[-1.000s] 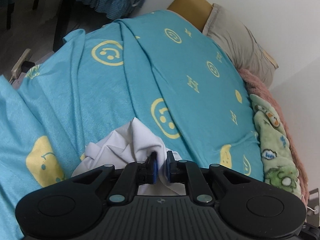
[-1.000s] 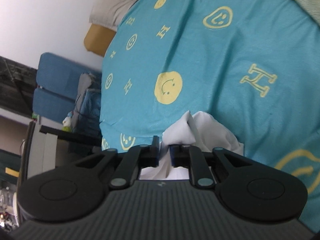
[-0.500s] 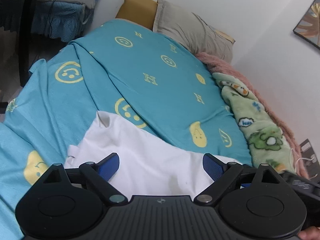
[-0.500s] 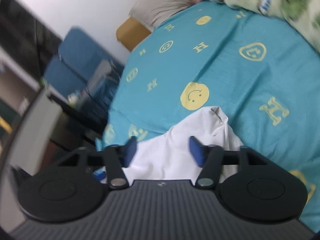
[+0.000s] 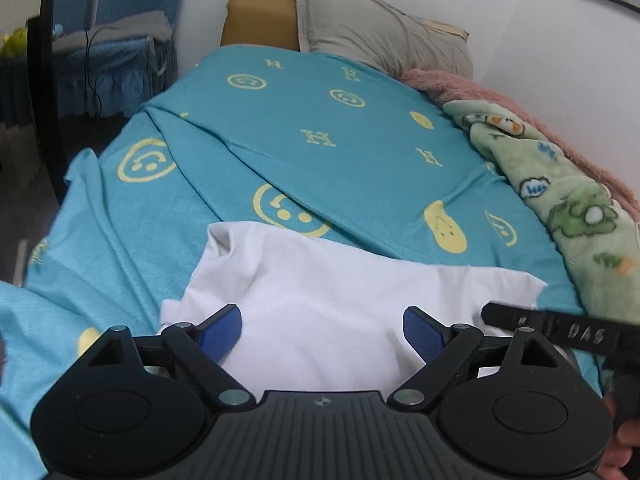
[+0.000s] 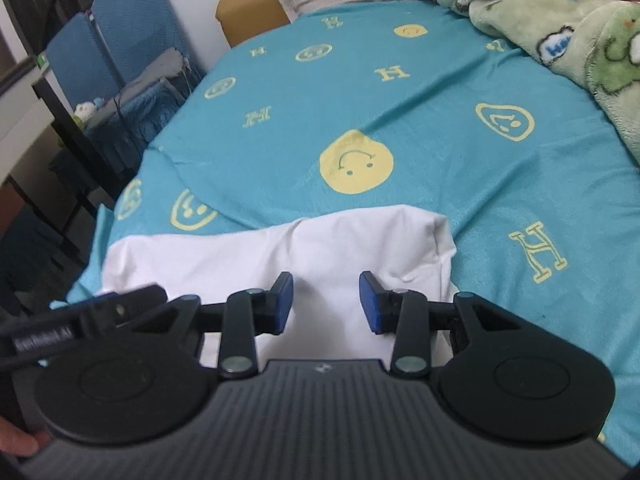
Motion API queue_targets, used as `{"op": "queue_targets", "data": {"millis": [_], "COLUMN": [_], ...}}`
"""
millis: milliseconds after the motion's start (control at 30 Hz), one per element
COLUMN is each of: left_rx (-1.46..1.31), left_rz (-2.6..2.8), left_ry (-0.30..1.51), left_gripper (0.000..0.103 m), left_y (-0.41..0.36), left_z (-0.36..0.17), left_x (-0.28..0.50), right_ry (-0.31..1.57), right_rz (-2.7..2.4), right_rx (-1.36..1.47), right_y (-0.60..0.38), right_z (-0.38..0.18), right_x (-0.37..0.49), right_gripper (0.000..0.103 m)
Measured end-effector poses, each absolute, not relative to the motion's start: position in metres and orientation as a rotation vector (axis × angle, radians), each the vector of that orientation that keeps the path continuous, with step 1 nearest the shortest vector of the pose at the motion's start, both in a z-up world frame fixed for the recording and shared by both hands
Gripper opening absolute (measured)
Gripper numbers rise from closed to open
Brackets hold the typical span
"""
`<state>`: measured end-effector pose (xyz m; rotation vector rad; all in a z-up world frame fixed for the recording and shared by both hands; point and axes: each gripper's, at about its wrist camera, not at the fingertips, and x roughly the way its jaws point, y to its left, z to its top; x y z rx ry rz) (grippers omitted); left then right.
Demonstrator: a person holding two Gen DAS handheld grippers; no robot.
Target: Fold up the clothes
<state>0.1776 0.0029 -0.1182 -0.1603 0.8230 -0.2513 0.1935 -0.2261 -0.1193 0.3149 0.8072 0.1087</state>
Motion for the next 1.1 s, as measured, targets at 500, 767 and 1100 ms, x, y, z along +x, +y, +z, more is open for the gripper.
{"op": "queue_targets", "data": {"millis": [500,767,1100], "left_rx": [-0.193,-0.429,-0.788], "left_rz": [-0.221,-0.231,-0.105], "left_ry": [0.901,0.958,1.129], "left_gripper": [0.092,0.093,0.094], "left_y": [0.011,0.04,0.086], "left_z": [-0.099,-0.094,-0.129], "left_x": [0.096,0.078,0.079], "right_ry": [0.844,0.931,0.935], "right_rz": [0.082,0.067,0.059], "right_rx": [0.283,0.332,0.372], "right_y": [-0.215,-0.217,-0.221], "right_z": [-0.092,-0.116,-0.116], "right_x": [0.108,0.109,0.11], "right_gripper": [0.04,0.039,0.039]}}
